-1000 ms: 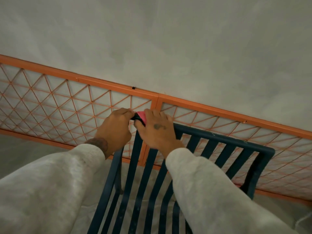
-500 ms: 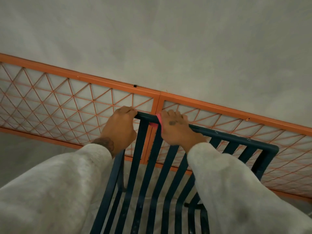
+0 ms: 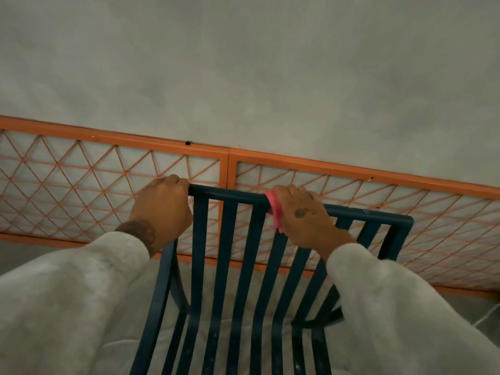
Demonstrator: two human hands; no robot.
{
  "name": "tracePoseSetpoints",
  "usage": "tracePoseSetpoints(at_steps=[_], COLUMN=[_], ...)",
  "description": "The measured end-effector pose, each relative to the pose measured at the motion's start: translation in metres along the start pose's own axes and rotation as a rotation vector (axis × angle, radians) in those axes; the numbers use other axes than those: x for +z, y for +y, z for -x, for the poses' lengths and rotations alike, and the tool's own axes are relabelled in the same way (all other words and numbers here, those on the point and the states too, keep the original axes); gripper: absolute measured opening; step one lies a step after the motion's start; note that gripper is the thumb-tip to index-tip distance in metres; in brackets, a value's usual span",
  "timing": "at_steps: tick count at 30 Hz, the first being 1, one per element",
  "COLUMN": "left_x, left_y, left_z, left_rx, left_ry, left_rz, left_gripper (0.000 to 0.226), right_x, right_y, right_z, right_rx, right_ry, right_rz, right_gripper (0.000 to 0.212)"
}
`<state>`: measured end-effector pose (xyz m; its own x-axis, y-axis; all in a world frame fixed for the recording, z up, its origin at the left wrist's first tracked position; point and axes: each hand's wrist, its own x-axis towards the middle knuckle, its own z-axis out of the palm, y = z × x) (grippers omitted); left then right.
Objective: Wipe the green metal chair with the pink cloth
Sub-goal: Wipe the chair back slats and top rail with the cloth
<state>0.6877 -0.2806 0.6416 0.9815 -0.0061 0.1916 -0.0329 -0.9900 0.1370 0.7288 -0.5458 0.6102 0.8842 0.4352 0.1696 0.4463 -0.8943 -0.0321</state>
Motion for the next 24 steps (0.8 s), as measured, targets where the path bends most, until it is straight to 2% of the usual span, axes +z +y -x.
tracePoseSetpoints(at_steps=[3, 6, 8, 10, 14, 17, 20, 24], left_x=[0.001, 0.011, 0.015, 0.022, 0.032, 0.036, 0.034, 0.03], left_y=[0.009, 0.028, 0.056, 0.092, 0.131, 0.131, 0.131, 0.142], left_z=[-0.003, -0.007, -0.008, -0.012, -0.016, -0.014, -0.015, -0.02], left_rx=[-0.008, 0.214, 0.359, 0.402, 0.305, 0.285, 0.289, 0.26], left_ry=[-0.032, 0.026, -0.029, -0.084, -0.054, -0.017, -0.036, -0.058], left_rz=[-0.073, 0.037, 0.137, 0.159, 0.211, 0.195, 0.2, 0.14], left_gripper=[0.032, 0.041, 0.05, 0.05, 0.036, 0.032, 0.026, 0.016], right_x=[-0.014, -0.023, -0.021, -0.013, 0.001, 0.0, -0.013, -0.04], right_y=[0.039, 0.039, 0.019, 0.003, 0.012, 0.046, 0.09, 0.135], right_z=[0.021, 0.012, -0.005, -0.011, 0.005, 0.024, 0.048, 0.06], right_rx=[0.091, 0.167, 0.176, 0.131, 0.049, 0.033, 0.095, 0.329], right_ry=[-0.072, -0.205, -0.274, -0.198, 0.024, 0.087, 0.035, -0.224], right_rz=[0.016, 0.023, 0.024, -0.002, 0.017, 0.045, -0.024, -0.145], right_gripper=[0.029, 0.032, 0.037, 0.039, 0.04, 0.032, 0.027, 0.033])
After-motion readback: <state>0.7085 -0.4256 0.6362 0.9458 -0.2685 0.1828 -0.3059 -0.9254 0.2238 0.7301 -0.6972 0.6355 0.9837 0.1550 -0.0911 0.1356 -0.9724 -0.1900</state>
